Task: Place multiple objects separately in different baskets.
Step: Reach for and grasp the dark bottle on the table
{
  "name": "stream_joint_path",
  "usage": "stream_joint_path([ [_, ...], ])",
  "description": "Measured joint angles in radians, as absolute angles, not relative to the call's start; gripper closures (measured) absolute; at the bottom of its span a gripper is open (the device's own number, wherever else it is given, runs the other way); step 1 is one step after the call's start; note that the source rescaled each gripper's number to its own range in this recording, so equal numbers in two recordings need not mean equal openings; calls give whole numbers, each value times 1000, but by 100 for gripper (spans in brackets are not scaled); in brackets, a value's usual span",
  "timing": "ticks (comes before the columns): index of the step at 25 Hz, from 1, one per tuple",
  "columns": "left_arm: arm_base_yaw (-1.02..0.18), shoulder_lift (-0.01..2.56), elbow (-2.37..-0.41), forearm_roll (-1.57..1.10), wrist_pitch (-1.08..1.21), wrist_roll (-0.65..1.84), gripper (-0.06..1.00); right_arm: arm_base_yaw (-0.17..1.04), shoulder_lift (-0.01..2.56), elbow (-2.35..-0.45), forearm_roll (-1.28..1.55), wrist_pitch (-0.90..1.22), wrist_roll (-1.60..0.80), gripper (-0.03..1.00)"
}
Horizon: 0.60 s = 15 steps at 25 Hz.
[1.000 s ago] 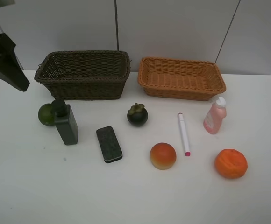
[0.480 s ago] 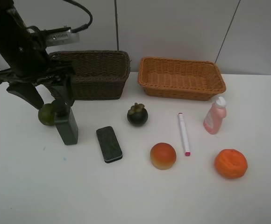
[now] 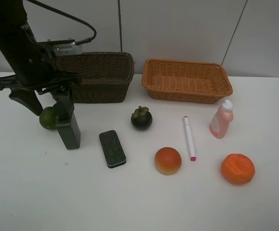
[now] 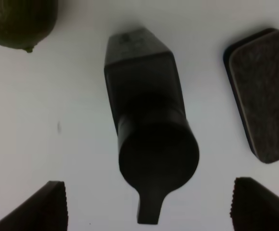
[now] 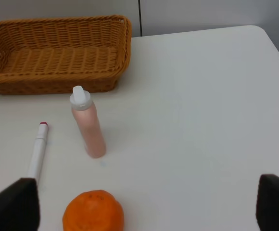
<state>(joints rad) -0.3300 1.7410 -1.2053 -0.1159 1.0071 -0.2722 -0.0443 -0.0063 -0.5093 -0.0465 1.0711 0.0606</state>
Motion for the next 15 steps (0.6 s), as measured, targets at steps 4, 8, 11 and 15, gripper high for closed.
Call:
stream_joint_path([
  [4,-330,1803,-1207,-117,976,-274,22,-44,-6,-509,-47,1071,61,-3],
  [8,-330,1894,-1207,-116,928,-271,22,-44,-6,-509,-47,1071,61,-3],
  [11,-330,1935,-1207,-108,903,-271,22,-44,-6,-509,-47,1071,61,-3],
  [15,-330,1946,-1207,-103,883,-271,32,-44,-6,-509,-47,1071,61,-3],
])
